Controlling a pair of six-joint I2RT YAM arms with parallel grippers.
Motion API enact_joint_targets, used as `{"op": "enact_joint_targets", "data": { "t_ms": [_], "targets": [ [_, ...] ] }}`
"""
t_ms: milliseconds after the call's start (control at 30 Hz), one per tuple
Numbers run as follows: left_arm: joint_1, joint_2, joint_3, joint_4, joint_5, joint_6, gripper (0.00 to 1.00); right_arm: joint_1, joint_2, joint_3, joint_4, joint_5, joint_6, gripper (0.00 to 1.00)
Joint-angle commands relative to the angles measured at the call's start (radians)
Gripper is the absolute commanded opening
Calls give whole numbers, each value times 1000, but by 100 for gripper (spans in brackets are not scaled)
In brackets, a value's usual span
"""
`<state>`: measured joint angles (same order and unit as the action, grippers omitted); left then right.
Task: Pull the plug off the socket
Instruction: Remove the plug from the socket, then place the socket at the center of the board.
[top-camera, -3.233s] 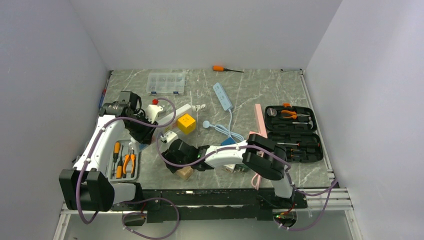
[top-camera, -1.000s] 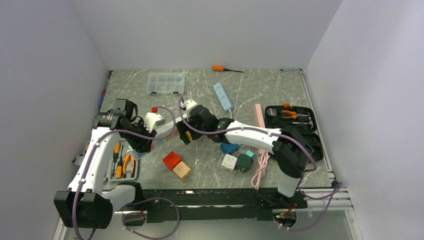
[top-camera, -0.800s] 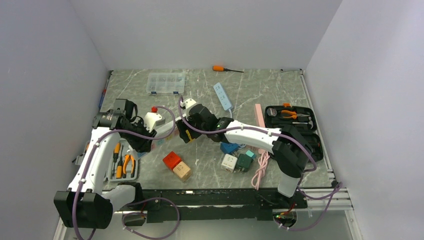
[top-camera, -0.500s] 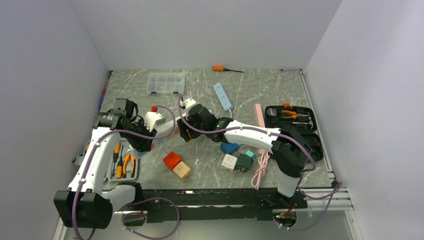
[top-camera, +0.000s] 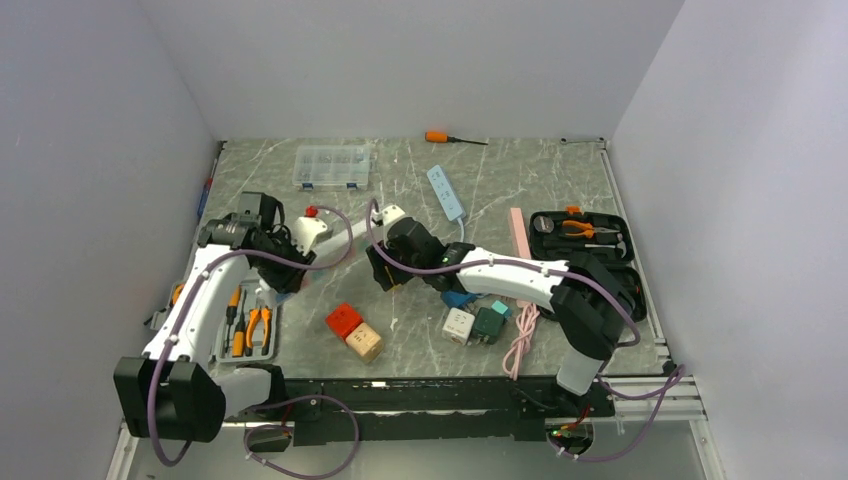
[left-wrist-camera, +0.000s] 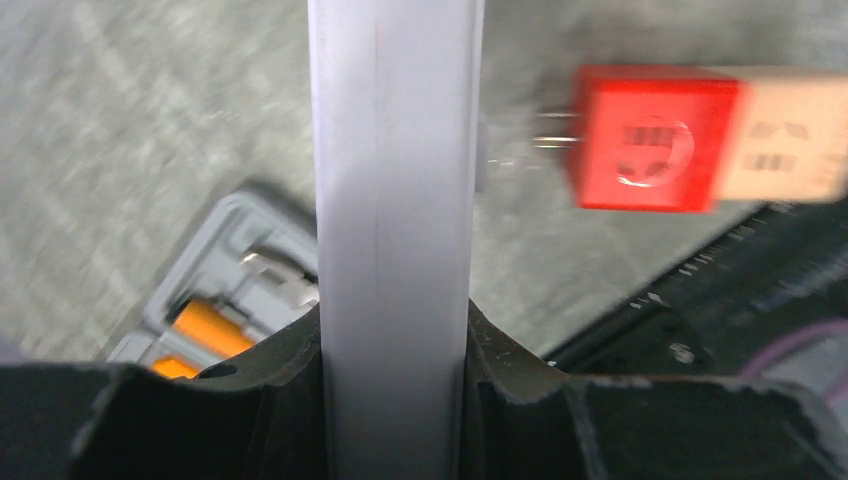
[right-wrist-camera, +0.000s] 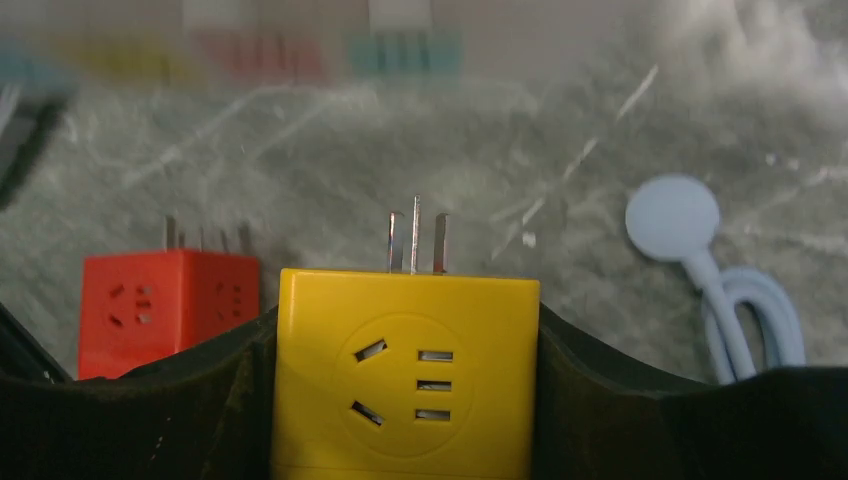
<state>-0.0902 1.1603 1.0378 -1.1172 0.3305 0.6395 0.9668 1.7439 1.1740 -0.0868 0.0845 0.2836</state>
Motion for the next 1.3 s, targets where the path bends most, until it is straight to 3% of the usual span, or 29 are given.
{"op": "enact_joint_targets", "data": {
  "t_ms": [0, 133, 533, 767, 1067, 1100, 1267],
  "targets": [
    [35, 34, 1, 214, -251, -101, 0, 0, -108, -49, -21, 18, 23, 0],
    [35, 62, -7, 242, -272, -113, 0, 0, -116, -69, -27, 26, 24, 0],
    [35, 169, -10, 317, -125, -87, 0, 70, -235, -204, -14, 61, 66, 0],
    [35, 291, 7, 411, -128, -92, 0, 142, -206, -281, 3, 130, 129, 0],
    [35, 382, -8, 483, -175, -119, 0, 146, -185, -307, 12, 182, 153, 0],
    [35, 384, -15, 487, -176, -121, 1, 146, -180, -302, 9, 187, 148, 0],
    [35, 393, -50, 482, -166, -118, 28, 144, -135, -277, -1, 199, 141, 0]
  ]
}}
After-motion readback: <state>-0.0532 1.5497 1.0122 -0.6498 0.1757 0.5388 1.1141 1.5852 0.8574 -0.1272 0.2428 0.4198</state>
